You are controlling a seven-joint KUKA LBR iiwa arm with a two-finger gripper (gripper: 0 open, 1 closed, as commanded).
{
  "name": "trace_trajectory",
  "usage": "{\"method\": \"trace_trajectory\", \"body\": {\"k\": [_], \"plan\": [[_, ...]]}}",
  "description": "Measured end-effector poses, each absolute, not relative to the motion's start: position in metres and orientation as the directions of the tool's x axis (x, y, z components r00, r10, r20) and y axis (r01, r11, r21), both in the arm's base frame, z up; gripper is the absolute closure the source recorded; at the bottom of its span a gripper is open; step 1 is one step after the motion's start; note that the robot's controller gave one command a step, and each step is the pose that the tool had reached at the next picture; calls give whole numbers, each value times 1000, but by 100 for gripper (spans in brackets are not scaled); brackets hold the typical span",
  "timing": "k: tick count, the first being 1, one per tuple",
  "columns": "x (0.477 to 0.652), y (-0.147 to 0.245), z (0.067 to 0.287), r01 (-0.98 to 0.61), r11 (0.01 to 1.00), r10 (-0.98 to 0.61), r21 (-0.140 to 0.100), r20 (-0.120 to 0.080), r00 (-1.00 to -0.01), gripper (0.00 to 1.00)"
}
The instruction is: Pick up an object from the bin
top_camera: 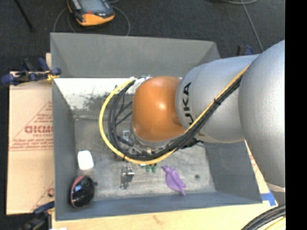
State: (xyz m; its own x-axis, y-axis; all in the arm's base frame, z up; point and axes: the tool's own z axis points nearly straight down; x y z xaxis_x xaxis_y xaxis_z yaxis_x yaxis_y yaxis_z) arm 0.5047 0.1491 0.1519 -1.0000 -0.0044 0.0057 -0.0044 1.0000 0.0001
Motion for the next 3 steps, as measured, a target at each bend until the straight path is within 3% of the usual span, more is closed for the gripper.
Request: {"method": "trace_trajectory", "body": {"k": [1,2,3], "plan": [[507,148,156,0,1000,0,1,-2,-1000,0],[559,121,107,98,995,98,4,-9,-995,0],[563,102,110,257,966,257,0,2,-966,0]]}}
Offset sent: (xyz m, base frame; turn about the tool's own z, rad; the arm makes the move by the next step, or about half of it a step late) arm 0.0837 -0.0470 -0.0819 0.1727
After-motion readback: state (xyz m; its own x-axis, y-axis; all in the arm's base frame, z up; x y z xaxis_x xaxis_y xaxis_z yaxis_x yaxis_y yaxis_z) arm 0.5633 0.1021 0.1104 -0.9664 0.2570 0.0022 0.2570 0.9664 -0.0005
